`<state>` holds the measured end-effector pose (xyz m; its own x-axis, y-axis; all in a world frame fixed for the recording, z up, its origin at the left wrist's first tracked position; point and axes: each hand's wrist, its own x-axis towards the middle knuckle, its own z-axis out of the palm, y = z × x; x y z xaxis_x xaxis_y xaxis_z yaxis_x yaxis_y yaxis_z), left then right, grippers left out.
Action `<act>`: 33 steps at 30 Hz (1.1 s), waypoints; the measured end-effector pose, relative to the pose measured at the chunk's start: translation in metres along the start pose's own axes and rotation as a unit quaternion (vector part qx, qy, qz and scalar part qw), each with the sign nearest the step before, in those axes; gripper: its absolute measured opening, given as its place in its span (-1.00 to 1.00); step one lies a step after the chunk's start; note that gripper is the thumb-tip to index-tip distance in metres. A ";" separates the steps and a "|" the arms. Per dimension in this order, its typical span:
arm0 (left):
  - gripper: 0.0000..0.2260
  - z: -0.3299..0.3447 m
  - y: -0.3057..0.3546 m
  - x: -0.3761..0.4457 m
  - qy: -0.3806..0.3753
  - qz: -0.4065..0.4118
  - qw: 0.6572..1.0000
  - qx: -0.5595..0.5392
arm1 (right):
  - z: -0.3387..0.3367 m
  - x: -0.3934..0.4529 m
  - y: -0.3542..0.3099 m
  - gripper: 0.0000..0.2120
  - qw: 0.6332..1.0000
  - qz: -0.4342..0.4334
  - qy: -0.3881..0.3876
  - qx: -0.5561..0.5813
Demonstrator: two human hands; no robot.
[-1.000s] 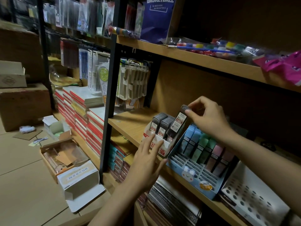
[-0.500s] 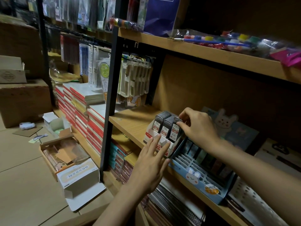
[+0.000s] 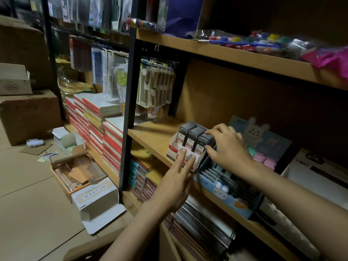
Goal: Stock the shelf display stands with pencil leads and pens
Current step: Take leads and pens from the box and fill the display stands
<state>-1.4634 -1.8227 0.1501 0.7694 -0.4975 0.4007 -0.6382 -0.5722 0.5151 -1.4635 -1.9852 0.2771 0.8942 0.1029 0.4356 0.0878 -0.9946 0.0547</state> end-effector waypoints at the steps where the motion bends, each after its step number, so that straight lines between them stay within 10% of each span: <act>1: -0.39 -0.003 0.002 -0.003 -0.003 -0.001 1.000 -0.002 | -0.004 -0.009 -0.002 -0.62 1.000 -0.002 0.010 0.020; 12: -0.78 -0.008 -0.003 -0.122 -0.106 -0.155 0.981 -0.047 | 0.053 -0.172 -0.046 -0.89 0.948 -0.024 -0.078 0.309; 19: -0.75 0.095 -0.018 -0.271 -0.153 -0.413 0.895 -0.067 | 0.174 -0.277 -0.069 -0.67 0.872 -0.035 -0.431 0.229; 26: -0.60 0.188 -0.012 -0.363 -0.116 -0.628 0.754 -0.157 | 0.252 -0.342 -0.092 -0.45 0.830 -0.017 -0.524 0.190; 33: -0.61 0.213 -0.043 -0.368 -0.147 -0.636 0.745 -0.135 | 0.294 -0.361 -0.100 -0.18 0.807 0.035 -0.576 0.120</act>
<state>-1.7252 -1.7539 -0.1808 0.6830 0.1915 -0.7048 0.6617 -0.5707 0.4862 -1.6663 -1.9264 -0.1501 0.7027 0.1066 -0.7034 -0.0212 -0.9851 -0.1704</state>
